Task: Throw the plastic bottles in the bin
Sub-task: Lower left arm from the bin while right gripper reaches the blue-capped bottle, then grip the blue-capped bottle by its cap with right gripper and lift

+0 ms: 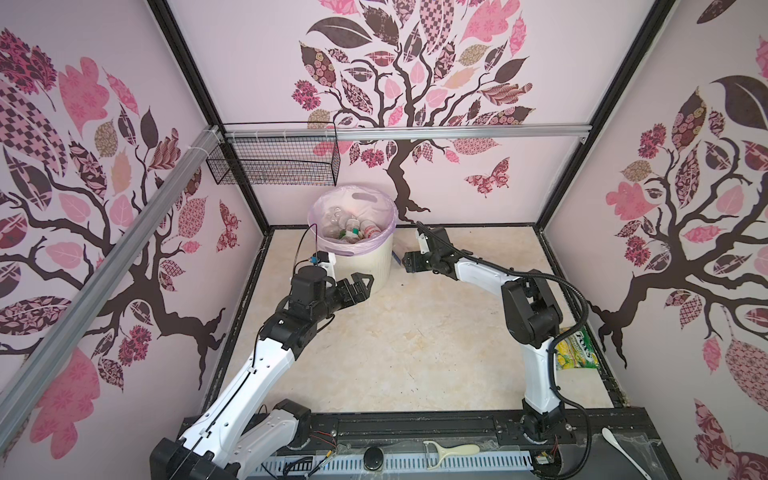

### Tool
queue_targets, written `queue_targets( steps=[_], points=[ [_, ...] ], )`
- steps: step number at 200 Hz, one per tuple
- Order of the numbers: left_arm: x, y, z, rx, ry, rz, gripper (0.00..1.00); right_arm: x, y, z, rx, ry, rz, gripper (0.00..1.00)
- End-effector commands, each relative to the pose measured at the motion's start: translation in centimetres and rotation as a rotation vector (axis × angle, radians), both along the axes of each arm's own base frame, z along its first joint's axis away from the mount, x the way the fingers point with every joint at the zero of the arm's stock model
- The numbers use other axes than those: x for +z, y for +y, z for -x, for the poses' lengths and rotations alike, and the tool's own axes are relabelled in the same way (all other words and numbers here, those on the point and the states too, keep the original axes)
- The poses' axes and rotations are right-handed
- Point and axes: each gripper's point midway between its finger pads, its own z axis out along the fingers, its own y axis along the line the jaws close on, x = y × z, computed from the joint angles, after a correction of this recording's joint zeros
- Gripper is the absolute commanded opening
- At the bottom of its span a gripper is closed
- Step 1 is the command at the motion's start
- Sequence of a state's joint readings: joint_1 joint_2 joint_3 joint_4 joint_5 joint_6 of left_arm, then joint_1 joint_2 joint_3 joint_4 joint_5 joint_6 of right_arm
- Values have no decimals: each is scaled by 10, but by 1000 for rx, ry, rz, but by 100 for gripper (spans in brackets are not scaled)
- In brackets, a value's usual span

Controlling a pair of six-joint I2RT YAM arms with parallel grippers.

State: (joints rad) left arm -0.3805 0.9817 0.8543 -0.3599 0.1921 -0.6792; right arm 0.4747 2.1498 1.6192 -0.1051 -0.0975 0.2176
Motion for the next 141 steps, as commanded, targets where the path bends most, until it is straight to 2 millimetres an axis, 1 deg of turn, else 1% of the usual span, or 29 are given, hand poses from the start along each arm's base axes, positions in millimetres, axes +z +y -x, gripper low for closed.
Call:
queue_targets(
  steps=[1, 37, 69, 90, 106, 125, 141],
  points=[
    [-12, 7, 7, 3, 24, -41, 98, -31, -2, -2, 18, 58, 64, 87],
    [-16, 11, 6, -1, 34, -43, 98, -47, 3, -6, 35, 87, 67, 80],
    [-29, 21, 1, 29, 83, -42, 98, -55, 3, -7, 27, 98, 72, 74],
    [-32, 26, -1, 39, 91, -27, 98, -63, 3, -6, 28, 115, 71, 70],
    [-32, 29, -1, 44, 91, -29, 98, -69, 2, -6, 23, 125, 78, 66],
    [-31, 29, 0, 43, 89, -28, 98, -70, 3, -7, 17, 129, 75, 60],
    [-32, 29, 0, 42, 94, -30, 98, -70, 3, -8, 14, 130, 70, 52]
  ],
)
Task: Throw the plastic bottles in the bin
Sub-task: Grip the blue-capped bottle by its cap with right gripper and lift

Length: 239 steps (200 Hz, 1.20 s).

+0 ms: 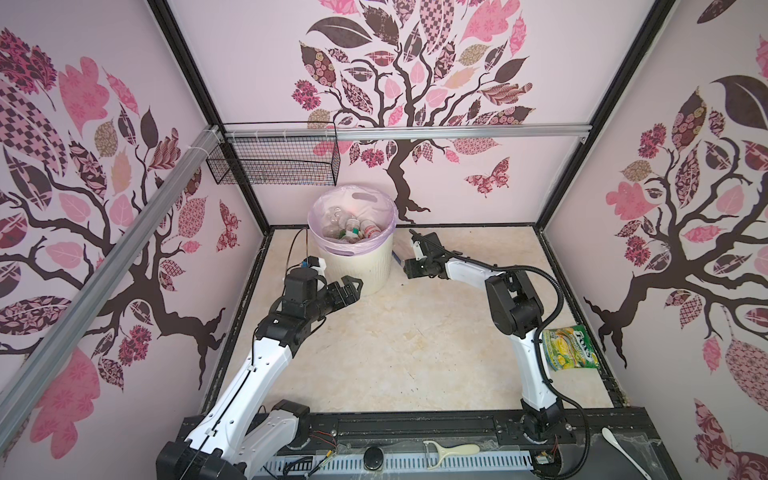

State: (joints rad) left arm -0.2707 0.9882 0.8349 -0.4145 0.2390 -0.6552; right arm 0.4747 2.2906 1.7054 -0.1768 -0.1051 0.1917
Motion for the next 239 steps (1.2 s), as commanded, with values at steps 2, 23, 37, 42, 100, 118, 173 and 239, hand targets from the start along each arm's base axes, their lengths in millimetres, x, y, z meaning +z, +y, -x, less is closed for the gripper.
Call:
queue_targets(
  steps=[2, 23, 37, 42, 100, 118, 173, 239],
  points=[
    [-11, 1, 4, -13, 23, -7, 98, -13, 1, -5, -10, 26, 3, 51],
    [-11, 1, 5, -13, 25, -7, 98, -12, -1, -4, -14, 27, 4, 44],
    [-9, 1, 6, -14, 20, -7, 98, -10, -1, -3, -15, 25, 3, 39],
    [-9, 1, 7, -14, 18, -7, 98, -9, -2, -2, -15, 23, 2, 37],
    [-12, 4, 16, -12, 36, -12, 98, 4, -4, 7, -16, 18, -11, 28],
    [-12, 5, 20, -8, 43, -2, 98, 12, -7, 14, -24, 20, -29, 26],
    [-10, -2, 28, -21, 54, 28, 98, 46, -22, 52, -57, 17, -96, 26],
    [-8, -41, 27, -70, 64, 92, 98, 87, -46, 117, -57, 14, -161, 25]
  ],
)
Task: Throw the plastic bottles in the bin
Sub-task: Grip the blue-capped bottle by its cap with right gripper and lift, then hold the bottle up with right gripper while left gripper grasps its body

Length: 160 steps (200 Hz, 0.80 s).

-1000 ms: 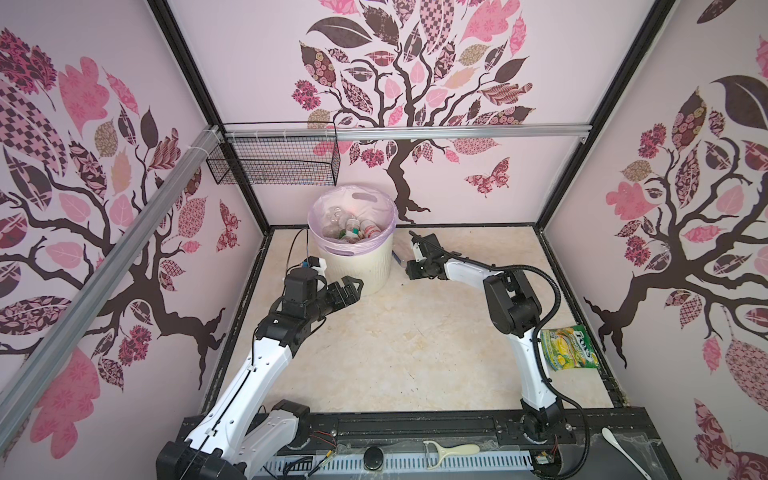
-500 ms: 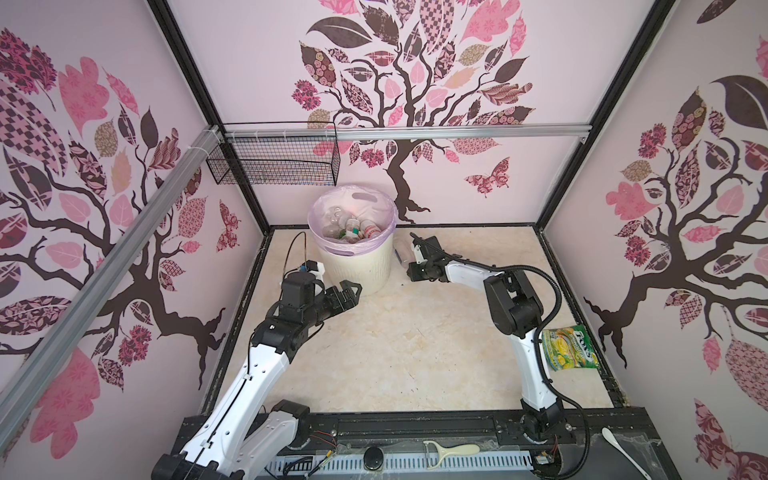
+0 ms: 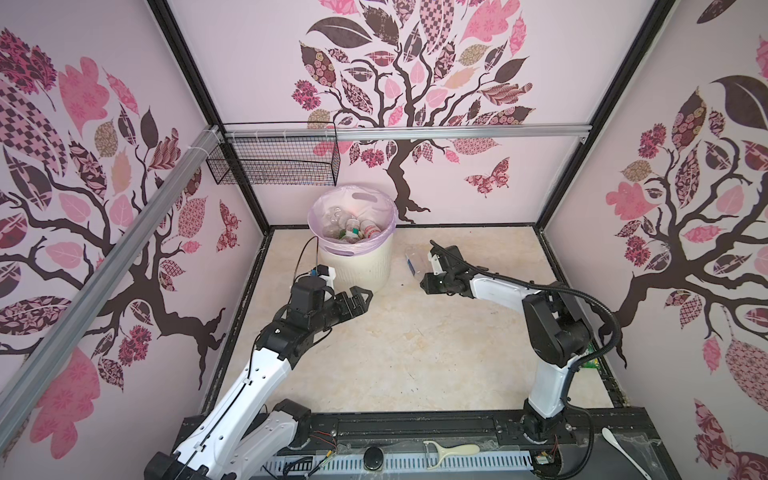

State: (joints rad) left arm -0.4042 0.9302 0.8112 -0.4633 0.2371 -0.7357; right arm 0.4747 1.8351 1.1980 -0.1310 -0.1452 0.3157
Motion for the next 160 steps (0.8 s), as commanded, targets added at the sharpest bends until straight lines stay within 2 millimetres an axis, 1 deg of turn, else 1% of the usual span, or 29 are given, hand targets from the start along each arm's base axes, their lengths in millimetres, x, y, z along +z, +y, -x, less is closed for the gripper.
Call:
queue_targets(
  steps=[1, 30, 46, 76, 94, 122, 142, 160],
  points=[
    [-4, -8, -7, 21, 13, 45, 98, 45, -2, 15, 4, -61, -72, 25],
    [15, -21, -18, 15, -18, 61, 99, 71, -9, 42, 13, -93, -107, 25],
    [31, -34, -24, -9, -59, 33, 98, 88, -12, 56, 18, -119, -135, 25],
    [49, -63, -37, -63, -94, 11, 99, 118, -5, 81, 65, -176, -145, 25],
    [58, -74, -49, -72, -113, 7, 98, 135, 1, 95, 92, -207, -158, 25],
    [79, -86, -66, -85, -152, 13, 98, 156, 9, 111, 124, -222, -210, 25],
    [87, -94, -75, -89, -164, 18, 98, 171, 11, 119, 144, -237, -257, 25],
    [90, -103, -81, -101, -167, 24, 98, 181, 11, 123, 154, -260, -283, 25]
  ],
)
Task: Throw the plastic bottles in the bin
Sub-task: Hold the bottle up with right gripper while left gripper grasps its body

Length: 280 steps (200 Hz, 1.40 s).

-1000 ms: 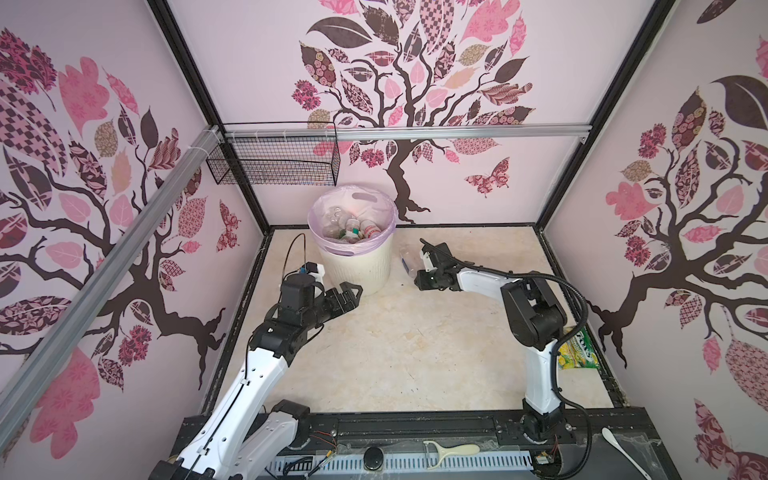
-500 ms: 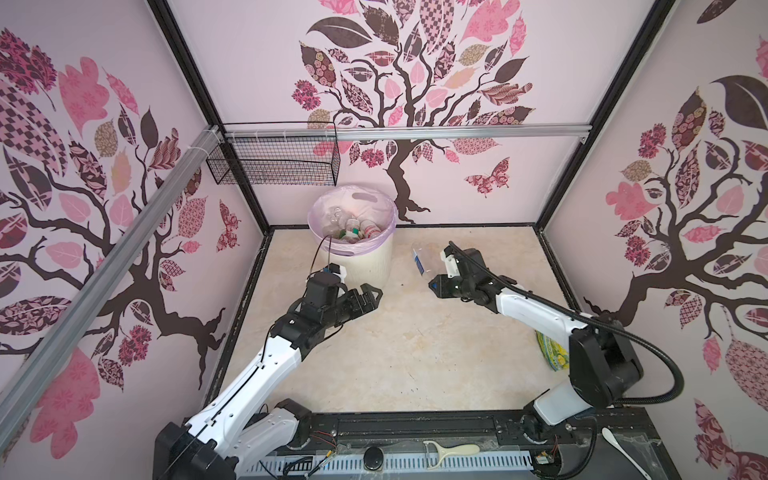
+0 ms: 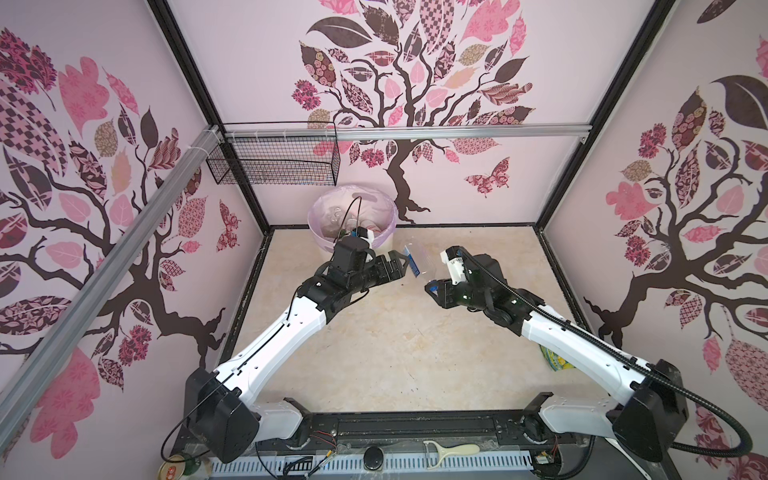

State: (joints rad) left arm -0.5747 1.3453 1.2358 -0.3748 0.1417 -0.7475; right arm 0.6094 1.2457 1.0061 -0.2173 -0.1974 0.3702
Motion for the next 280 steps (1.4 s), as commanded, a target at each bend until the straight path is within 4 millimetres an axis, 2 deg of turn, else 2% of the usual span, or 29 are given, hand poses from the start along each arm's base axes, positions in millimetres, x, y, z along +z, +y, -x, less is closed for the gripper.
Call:
queue_targets(
  steps=[1, 30, 56, 135, 154, 217, 243, 280],
  points=[
    [24, -12, -9, -20, -66, 15, 98, 30, 0, 12, 19, -39, -64, 25],
    [24, -27, -15, -33, -64, 21, 98, 37, 2, 17, 46, -51, -86, 25],
    [32, -38, -19, -43, -85, 21, 98, 42, 7, 22, 74, -54, -110, 25],
    [38, -46, -29, -35, -104, 42, 98, 48, 19, 26, 122, -60, -154, 25],
    [41, -46, -29, -35, -116, 50, 94, 46, 23, 26, 135, -54, -158, 25],
    [47, -49, -30, -42, -134, 67, 65, 42, 28, 26, 155, -47, -157, 26],
    [49, -48, -30, -43, -142, 63, 54, 42, 27, 25, 150, -50, -154, 30],
    [52, -47, -31, -44, -157, 50, 47, 42, 23, 25, 139, -63, -138, 38]
  ],
)
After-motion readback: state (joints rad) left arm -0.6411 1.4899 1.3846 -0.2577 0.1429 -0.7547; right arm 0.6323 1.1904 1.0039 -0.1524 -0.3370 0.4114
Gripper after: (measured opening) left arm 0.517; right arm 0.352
